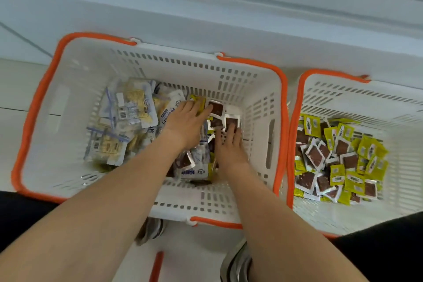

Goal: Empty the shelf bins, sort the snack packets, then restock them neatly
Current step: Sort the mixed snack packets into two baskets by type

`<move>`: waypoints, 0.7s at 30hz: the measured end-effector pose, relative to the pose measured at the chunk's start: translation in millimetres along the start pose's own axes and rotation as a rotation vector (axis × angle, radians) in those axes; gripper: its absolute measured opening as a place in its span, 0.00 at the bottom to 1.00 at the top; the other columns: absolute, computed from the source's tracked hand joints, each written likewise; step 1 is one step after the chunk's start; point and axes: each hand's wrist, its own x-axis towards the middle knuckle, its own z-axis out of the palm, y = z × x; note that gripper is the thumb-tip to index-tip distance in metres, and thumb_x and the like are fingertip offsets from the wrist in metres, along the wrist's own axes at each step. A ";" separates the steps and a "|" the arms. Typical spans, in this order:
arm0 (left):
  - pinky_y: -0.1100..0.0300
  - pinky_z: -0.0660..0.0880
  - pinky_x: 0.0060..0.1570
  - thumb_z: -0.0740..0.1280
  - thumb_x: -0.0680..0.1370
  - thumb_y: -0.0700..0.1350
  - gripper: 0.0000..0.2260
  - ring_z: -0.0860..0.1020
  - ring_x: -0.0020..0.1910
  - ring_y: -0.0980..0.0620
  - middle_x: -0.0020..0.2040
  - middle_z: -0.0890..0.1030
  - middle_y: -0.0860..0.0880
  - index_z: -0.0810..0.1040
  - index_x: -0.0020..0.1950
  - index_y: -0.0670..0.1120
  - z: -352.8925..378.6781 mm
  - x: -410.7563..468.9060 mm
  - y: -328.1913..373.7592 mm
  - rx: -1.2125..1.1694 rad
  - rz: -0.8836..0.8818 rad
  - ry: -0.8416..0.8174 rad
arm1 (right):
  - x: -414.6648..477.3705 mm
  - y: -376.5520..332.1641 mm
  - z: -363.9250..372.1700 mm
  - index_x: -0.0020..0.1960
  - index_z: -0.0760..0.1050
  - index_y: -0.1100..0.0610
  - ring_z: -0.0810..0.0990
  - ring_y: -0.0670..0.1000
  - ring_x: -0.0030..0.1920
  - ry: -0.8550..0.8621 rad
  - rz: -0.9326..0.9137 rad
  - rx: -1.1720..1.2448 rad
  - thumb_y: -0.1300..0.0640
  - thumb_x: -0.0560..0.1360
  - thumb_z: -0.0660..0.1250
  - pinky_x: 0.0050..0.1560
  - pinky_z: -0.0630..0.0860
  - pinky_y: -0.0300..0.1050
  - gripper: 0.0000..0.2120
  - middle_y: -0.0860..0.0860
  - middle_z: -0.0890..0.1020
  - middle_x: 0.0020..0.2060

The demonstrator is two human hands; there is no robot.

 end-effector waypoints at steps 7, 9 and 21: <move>0.46 0.59 0.75 0.72 0.73 0.58 0.28 0.70 0.69 0.40 0.66 0.75 0.44 0.72 0.69 0.48 2.8 3.3 -10.0 0.056 -0.017 0.172 | 18.0 8.9 -27.6 0.81 0.52 0.57 0.73 0.68 0.66 0.197 0.047 0.140 0.71 0.73 0.71 0.54 0.81 0.58 0.44 0.65 0.59 0.76; 0.46 0.61 0.73 0.74 0.73 0.58 0.25 0.73 0.65 0.40 0.63 0.78 0.43 0.75 0.65 0.47 4.9 0.3 -15.5 0.072 -0.036 0.196 | 25.2 10.3 -29.6 0.83 0.47 0.56 0.69 0.68 0.71 0.178 0.068 0.246 0.71 0.72 0.73 0.62 0.78 0.59 0.50 0.64 0.53 0.80; 0.40 0.53 0.78 0.68 0.77 0.62 0.41 0.61 0.79 0.41 0.81 0.58 0.44 0.53 0.84 0.51 10.1 5.0 -5.0 0.054 -0.019 0.095 | 24.2 2.3 -5.6 0.80 0.22 0.48 0.43 0.67 0.82 0.137 -0.017 0.126 0.49 0.64 0.86 0.80 0.54 0.62 0.76 0.56 0.32 0.82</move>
